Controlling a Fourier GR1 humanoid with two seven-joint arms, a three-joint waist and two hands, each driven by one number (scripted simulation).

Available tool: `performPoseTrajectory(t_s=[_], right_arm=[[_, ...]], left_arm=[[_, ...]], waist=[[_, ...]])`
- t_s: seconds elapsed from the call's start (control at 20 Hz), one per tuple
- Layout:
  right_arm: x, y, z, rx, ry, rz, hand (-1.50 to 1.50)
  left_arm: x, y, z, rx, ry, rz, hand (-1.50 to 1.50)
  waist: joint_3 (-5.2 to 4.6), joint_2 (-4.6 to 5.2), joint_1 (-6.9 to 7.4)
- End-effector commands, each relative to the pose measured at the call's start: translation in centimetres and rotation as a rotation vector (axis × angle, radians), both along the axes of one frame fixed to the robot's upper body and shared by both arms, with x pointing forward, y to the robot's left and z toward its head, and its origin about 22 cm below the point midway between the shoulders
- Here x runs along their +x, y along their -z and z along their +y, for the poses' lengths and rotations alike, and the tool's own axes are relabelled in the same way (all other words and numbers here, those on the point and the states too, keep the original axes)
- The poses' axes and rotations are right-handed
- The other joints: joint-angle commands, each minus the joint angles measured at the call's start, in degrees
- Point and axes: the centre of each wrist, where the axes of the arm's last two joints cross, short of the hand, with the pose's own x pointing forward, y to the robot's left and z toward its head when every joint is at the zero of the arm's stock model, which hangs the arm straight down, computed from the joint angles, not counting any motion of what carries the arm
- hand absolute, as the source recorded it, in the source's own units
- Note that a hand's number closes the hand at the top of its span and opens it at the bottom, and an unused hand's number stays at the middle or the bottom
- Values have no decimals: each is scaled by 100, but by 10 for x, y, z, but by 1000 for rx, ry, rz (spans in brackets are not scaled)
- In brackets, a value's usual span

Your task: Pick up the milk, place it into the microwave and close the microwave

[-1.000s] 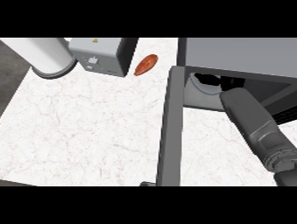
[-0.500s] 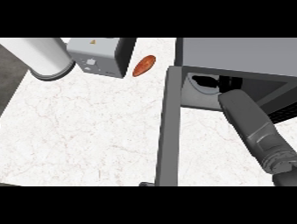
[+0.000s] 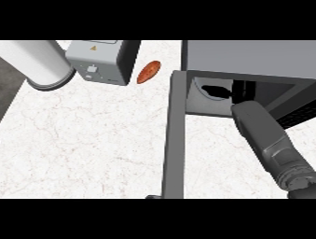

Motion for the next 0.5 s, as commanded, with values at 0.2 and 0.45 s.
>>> performPoseTrajectory(t_s=[0.2,0.45], right_arm=[[-7,8,-17,150,-147,-13,-150],[-28,38,18,252,-214,-10,-150]], left_arm=[[-27,4,4,3,5,15,-150],[-24,1,-18,8,-15,0,-150]], waist=[[-3,-74,-130],[-11,-135,-298]])
